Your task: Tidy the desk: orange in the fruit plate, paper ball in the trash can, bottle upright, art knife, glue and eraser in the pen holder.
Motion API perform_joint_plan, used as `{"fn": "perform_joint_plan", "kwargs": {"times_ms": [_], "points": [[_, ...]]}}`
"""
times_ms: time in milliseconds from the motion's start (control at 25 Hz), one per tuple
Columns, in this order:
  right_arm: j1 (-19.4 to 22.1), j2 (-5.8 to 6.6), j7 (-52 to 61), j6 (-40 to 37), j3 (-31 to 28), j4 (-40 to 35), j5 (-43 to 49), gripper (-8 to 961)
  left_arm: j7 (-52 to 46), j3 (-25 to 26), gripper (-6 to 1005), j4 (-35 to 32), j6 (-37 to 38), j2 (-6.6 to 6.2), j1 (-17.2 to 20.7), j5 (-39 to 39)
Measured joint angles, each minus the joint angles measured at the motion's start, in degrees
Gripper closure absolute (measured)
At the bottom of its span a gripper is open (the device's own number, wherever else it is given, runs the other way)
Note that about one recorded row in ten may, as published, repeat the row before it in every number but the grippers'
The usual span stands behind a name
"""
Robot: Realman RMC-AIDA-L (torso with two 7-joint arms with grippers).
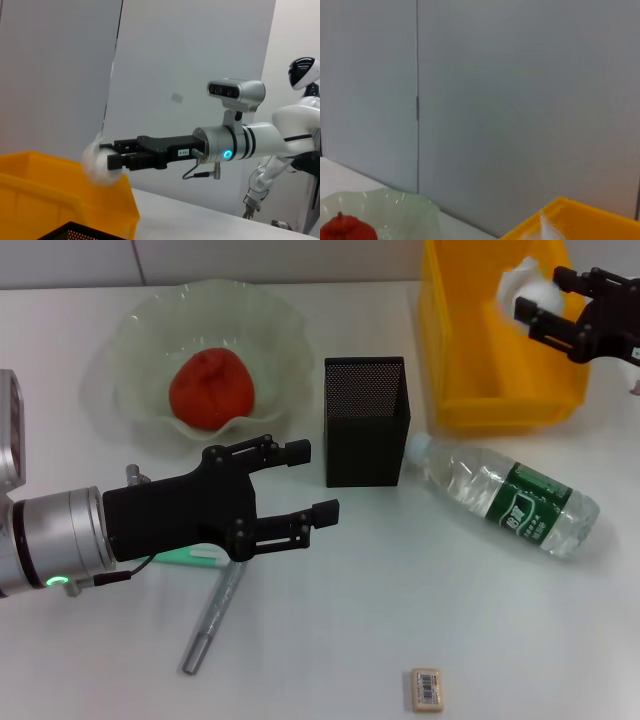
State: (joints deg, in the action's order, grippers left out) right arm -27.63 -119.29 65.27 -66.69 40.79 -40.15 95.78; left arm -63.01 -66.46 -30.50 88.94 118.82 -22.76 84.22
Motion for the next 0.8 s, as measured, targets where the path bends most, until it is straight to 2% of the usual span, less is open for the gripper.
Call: {"fn": "perform_joint_plan", "kwargs": {"times_ms": [360, 600, 800], "points": [[-0.11, 0.02, -0.11, 0.21, 0.34, 0.06, 0.00, 246, 0.00, -0.26, 255, 0.00, -0.01, 0.00, -0.59, -0.03], [0.98, -0.04, -0.14, -1.87, 0.61, -1.13, -0.06, 251, 0.00, -0.10, 257, 0.00, -0.17, 0.00, -0.69, -0.03], [5.73, -0.13, 2.50, -10.42, 2.29, -6.89, -0.24, 251, 0.00, 0.16, 258, 0.00, -0.25, 0.00, -1.22, -0.10]]}}
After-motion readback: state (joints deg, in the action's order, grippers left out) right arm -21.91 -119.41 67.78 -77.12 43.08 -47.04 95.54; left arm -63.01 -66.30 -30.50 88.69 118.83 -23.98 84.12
